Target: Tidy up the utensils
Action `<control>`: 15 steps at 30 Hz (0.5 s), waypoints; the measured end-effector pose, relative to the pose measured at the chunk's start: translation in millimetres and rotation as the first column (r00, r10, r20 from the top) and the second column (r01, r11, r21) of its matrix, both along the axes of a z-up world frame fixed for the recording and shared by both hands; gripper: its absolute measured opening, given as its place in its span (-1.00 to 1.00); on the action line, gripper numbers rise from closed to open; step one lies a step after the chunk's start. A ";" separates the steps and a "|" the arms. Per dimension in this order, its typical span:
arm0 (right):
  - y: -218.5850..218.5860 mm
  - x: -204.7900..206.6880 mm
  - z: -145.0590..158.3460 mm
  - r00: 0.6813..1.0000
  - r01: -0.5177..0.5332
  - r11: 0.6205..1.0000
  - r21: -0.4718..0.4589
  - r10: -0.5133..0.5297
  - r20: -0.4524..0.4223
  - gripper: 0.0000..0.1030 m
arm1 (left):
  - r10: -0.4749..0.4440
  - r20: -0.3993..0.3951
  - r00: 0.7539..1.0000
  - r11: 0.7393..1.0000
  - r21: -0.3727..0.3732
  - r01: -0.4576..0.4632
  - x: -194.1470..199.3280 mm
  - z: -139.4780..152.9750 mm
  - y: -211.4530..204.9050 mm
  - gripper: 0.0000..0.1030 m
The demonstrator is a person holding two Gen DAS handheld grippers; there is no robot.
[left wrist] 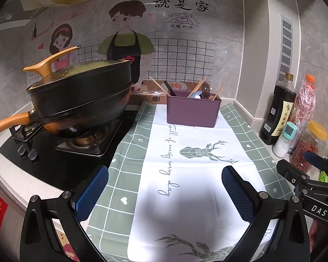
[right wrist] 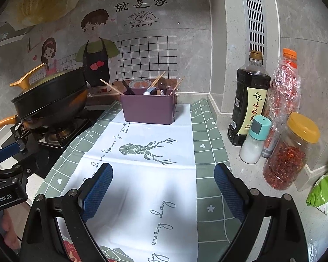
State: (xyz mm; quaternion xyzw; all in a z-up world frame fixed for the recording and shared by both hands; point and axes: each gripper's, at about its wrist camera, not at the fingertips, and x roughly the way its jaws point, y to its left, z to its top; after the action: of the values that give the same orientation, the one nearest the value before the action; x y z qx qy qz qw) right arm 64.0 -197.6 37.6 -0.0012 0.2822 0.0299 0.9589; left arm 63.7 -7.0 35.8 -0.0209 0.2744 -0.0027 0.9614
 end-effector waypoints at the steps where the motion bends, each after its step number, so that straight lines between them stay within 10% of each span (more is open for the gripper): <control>1: 0.2 -0.2 -0.1 1.000 -0.001 1.000 0.000 0.001 0.000 0.80 | 0.001 0.000 1.000 1.000 -0.001 -0.001 0.4 -0.1 0.4 0.99; 15: -0.7 -0.4 1.0 1.000 -0.001 1.000 0.017 0.001 0.004 0.80 | -0.005 0.007 1.000 1.000 0.009 0.005 -0.6 1.6 -0.3 0.99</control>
State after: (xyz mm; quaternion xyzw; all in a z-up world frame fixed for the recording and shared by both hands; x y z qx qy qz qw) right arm 63.5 -198.3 38.6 0.0067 0.2800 0.0327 0.9594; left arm 63.1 -7.2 37.5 -0.0159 0.2712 -0.0038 0.9624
